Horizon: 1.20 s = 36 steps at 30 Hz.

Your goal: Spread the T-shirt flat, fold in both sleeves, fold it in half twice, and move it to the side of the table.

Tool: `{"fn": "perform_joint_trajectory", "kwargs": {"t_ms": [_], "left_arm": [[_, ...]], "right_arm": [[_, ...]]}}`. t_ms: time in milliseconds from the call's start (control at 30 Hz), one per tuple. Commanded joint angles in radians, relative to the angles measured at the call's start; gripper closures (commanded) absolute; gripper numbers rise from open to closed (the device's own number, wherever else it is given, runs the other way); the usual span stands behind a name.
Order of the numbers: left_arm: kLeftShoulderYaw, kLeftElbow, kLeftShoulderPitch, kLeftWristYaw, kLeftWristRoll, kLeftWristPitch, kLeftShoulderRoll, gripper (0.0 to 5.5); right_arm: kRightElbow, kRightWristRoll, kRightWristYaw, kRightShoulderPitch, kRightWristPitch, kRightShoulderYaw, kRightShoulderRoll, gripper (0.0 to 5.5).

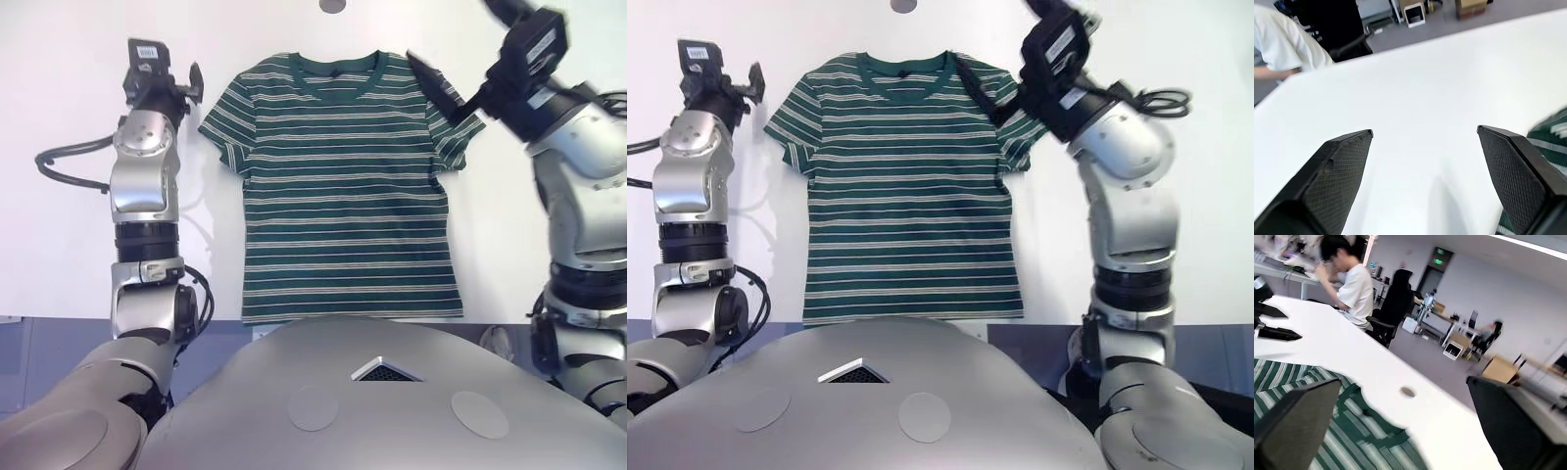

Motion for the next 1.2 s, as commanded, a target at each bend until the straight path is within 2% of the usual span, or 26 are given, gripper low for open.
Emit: {"fn": "perform_joint_trajectory", "kwargs": {"t_ms": [33,167,367,433,633,967,1200], "left_arm": [[0.061,-0.116,0.109,-0.037,-0.039,0.062,0.019,1.56],[0.09,-0.219,0.185,-0.116,-0.151,0.179,-0.018,1.56],[0.142,-0.132,0.179,-0.132,-0.255,0.287,-0.079,1.56],[0.118,-0.12,0.188,-0.136,-0.254,0.301,-0.081,2.18],[0.055,-0.136,0.22,-0.167,-0.253,0.295,-0.081,3.37],[0.078,-0.101,0.199,-0.135,-0.246,0.254,-0.084,5.35],[0.09,-0.069,0.111,-0.151,-0.238,0.163,-0.055,5.47]], "right_arm": [[0.016,-0.041,-0.06,0.094,-0.044,0.039,0.061,0.77],[0.02,-0.06,-0.082,0.122,-0.061,0.023,0.071,0.77],[0.008,-0.075,-0.084,0.128,-0.057,0.041,0.083,0.77],[0.009,-0.075,-0.082,0.124,-0.054,0.041,0.083,0.77],[0.014,-0.075,-0.084,0.113,-0.049,0.04,0.085,0.77],[0.026,-0.09,-0.089,0.111,-0.056,0.045,0.092,0.77],[0.039,-0.096,-0.095,0.104,-0.063,0.041,0.102,0.77]]}}
